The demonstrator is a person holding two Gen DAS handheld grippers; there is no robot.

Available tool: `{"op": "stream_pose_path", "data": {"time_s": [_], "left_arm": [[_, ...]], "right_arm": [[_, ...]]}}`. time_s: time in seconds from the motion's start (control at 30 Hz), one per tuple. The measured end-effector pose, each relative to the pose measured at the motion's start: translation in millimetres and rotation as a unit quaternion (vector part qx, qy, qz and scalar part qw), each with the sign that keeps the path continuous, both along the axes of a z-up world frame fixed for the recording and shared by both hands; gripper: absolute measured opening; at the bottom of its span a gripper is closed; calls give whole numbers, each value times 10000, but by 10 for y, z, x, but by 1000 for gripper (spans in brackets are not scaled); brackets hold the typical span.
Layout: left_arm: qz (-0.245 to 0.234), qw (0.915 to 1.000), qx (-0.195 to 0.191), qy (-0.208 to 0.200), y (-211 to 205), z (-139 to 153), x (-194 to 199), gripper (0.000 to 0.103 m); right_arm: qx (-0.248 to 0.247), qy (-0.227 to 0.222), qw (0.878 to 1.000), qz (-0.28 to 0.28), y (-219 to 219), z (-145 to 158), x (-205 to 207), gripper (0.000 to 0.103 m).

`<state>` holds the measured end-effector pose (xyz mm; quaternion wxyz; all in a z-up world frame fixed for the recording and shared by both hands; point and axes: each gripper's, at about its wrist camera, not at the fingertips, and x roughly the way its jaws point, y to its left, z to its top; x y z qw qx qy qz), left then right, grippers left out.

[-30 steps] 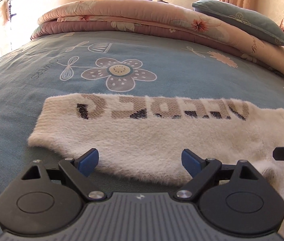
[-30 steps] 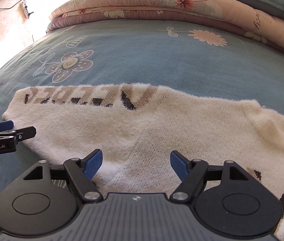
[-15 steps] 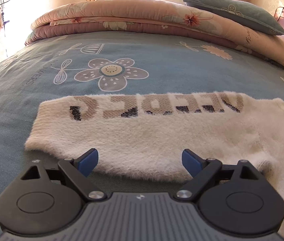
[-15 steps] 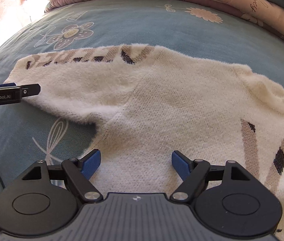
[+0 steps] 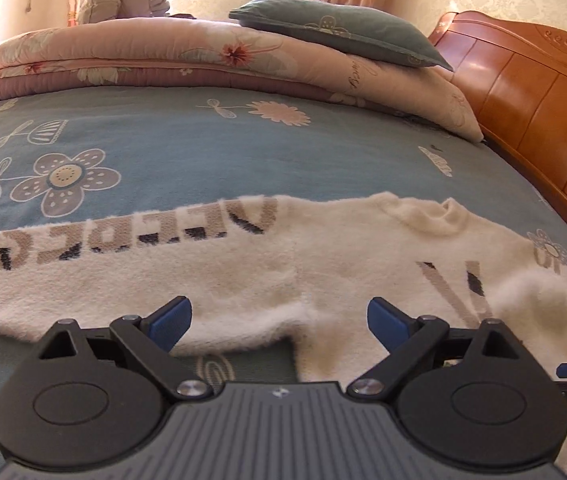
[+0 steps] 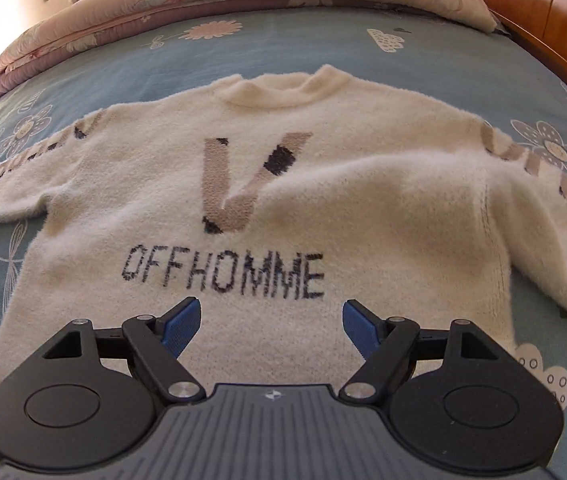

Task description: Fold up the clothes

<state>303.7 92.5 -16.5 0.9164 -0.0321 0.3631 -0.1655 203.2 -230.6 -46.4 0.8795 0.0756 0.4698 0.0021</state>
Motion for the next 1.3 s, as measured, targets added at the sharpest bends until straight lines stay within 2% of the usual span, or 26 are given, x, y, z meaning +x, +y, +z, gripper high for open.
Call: {"op": "stream_pose_path", "data": {"time_s": [0.1, 0.2, 0.27, 0.33, 0.43, 0.5, 0.57, 0.73, 0.9, 1.13, 1.3], "left_arm": [[-746, 9972, -54, -72, -514, 73, -170, 95], [-1429, 9897, -29, -123, -916, 71, -335, 97], [-1754, 9842, 141, -216, -1170, -10, -429, 101], [-1951, 9787, 605, -200, -1422, -198, -488, 101], [-2072, 9723, 1085, -21, -1629, -473, -509, 101], [-2139, 9709, 1053, 237, -1645, -617, -475, 101], [-2090, 9718, 965, 519, -1622, -743, -429, 101], [-2087, 9744, 756, 367, -1545, -803, -432, 102], [-2247, 9713, 742, 244, -1503, -824, -463, 102], [-1813, 9780, 876, 547, -1677, -804, -344, 102], [-1659, 9810, 768, 655, -1670, -819, -282, 102]], "right_arm": [[158, 18, 9997, -187, -113, -111, -222, 82], [102, -163, 9995, -233, -165, -138, -405, 82], [152, -252, 9989, -361, -283, -142, -486, 86], [220, -331, 9979, -506, -416, -144, -560, 87], [322, -450, 9958, -724, -615, -146, -670, 87], [393, -542, 9938, -883, -768, -145, -749, 86], [427, -647, 9920, -1001, -940, -127, -815, 81], [307, -919, 9885, -1157, -1361, -8, -744, 70], [106, -1229, 9868, -1049, -1744, 178, -469, 65], [-47, -1243, 9896, -718, -2204, 200, 68, 65], [-147, -1366, 9905, -90, -2332, 181, 662, 65]]}}
